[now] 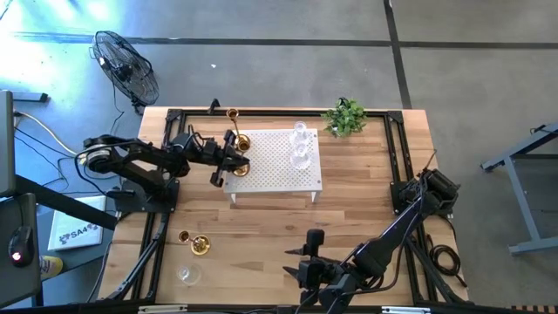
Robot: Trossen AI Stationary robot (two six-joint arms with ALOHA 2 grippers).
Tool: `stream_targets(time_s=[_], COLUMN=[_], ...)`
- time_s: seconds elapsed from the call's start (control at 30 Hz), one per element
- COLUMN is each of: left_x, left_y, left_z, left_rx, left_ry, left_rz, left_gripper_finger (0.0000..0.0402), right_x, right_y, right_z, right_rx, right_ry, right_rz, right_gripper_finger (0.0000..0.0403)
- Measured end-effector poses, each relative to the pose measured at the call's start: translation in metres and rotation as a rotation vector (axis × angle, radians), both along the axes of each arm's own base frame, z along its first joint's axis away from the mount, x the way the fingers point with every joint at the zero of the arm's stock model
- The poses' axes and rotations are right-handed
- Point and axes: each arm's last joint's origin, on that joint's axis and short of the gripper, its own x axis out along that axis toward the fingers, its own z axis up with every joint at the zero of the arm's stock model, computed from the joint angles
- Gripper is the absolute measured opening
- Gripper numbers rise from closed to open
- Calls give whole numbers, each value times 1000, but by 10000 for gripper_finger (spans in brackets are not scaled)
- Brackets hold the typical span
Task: Pick & Place candle stick holders
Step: Put the right gold candle holder on the shelf aligned with the other gold candle holder
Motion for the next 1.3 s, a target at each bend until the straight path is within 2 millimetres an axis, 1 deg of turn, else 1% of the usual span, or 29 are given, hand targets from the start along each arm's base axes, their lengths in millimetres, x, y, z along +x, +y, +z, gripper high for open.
stream_targets(time_s=[0.13, 0.2, 0.33, 0.5, 0.57, 0.83, 1.17, 1.3], left_x=[0, -2, -7, -11, -10, -10, -10, -10], left_y=[0, 4, 15, 22, 22, 21, 21, 21], left_z=[0, 0, -2, -4, -8, -9, -10, -9], left_rx=[35, 41, -10, -52, -69, -49, -53, -54], left_ry=[-8, -6, 25, 57, 88, 97, 102, 102], left_rz=[17, 29, 52, 47, 39, 24, 17, 16], left_gripper_finger=[11, 8, 6, 20, 20, 13, 25, 37], right_x=[0, 0, 0, 0, 0, 0, 0, 0], right_y=[0, 0, 0, 0, 0, 0, 0, 0], right_z=[0, 0, 0, 0, 0, 0, 0, 0], right_rx=[2, 2, 6, 6, 6, 7, 8, 10], right_ry=[1, 1, 0, 0, 0, -1, -1, 1], right_rz=[1, 1, -1, -1, -1, -2, -1, 2], right_gripper_finger=[188, 188, 188, 188, 188, 188, 188, 188])
